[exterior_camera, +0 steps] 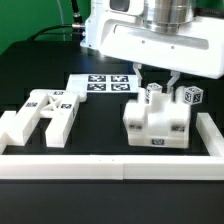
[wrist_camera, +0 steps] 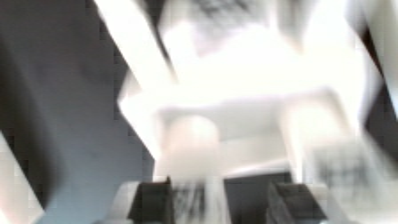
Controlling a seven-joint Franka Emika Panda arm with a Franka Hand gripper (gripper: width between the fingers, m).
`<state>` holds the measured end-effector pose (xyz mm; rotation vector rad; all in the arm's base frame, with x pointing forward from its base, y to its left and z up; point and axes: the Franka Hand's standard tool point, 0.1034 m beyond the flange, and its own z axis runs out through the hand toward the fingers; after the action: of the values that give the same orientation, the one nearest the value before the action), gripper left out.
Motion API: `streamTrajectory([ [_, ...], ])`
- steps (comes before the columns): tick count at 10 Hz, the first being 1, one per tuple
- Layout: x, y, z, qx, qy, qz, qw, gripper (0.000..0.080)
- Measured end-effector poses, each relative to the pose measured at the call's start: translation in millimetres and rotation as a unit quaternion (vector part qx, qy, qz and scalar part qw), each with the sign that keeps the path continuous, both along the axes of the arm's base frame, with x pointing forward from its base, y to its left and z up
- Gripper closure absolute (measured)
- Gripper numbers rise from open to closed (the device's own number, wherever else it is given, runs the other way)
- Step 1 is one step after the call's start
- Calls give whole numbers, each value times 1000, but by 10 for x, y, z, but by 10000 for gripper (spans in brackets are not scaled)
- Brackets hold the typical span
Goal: Assemble chair
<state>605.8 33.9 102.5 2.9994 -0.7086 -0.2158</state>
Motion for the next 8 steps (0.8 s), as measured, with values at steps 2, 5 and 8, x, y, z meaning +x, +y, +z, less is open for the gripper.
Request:
streamTrajectory([
  [2,16,-89,56,27,97,10,995,556],
  [5,24,-219,14,31,162,1,986,570],
  [8,59,-226,3,28,154,2,988,403],
])
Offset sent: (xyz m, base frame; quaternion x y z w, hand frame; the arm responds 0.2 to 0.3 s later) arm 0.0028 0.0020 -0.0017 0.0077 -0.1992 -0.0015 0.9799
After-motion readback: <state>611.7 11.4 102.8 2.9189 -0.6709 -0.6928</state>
